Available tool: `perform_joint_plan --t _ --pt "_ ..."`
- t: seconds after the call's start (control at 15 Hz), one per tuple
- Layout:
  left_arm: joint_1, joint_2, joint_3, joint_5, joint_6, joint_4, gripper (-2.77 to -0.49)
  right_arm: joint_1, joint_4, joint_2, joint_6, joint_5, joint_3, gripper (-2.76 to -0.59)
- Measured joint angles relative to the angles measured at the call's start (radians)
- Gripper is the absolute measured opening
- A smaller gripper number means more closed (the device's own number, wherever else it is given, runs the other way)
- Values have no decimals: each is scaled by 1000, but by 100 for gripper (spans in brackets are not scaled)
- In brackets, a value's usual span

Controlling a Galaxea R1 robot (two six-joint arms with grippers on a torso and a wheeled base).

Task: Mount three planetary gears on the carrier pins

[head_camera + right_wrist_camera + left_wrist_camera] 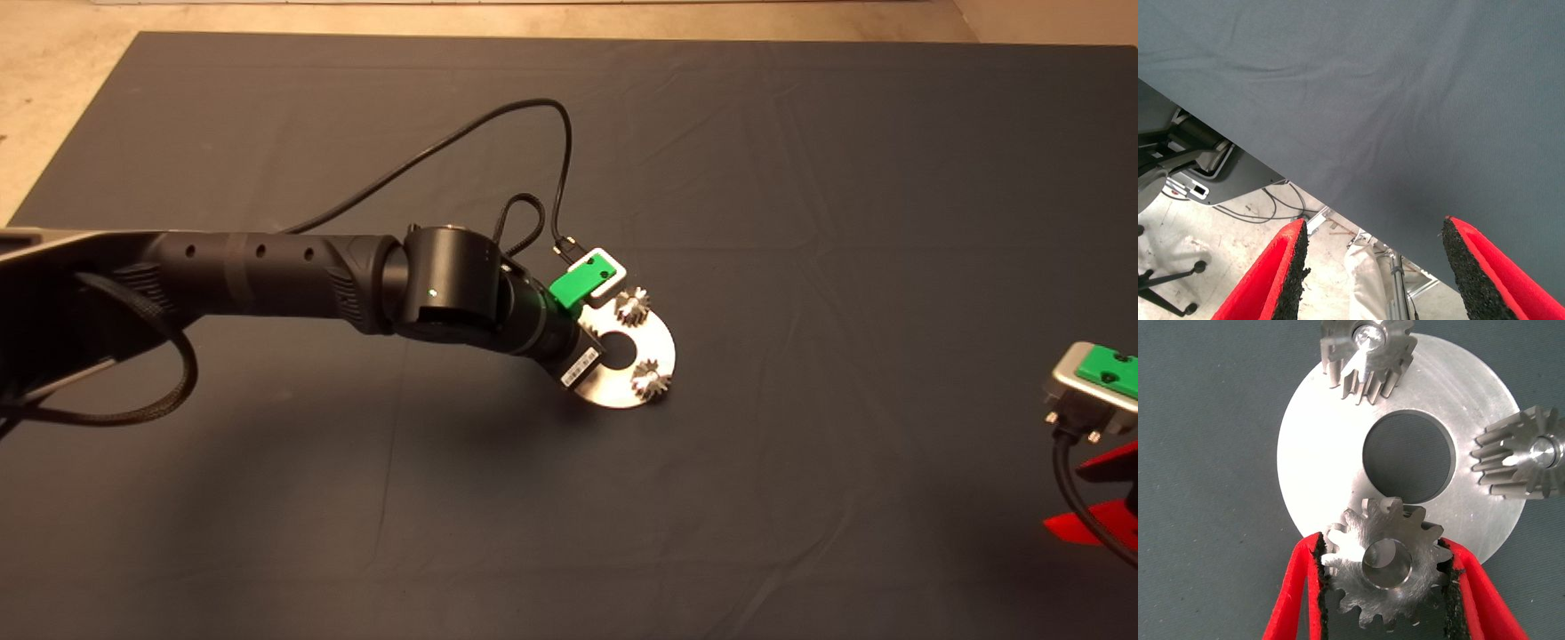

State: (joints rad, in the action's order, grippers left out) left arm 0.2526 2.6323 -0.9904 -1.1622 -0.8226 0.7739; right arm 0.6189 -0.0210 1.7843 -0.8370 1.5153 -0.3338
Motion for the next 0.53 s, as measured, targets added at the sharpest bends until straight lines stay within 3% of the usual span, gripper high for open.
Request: perform_joint_plan --t 0.13,0.53 --pt "0 -4 9 -12 1 0 -251 0 0 1 0 0 0 -188" --pt "0 -12 16 -15 1 0 -251 0 0 2 0 -1 0 -188"
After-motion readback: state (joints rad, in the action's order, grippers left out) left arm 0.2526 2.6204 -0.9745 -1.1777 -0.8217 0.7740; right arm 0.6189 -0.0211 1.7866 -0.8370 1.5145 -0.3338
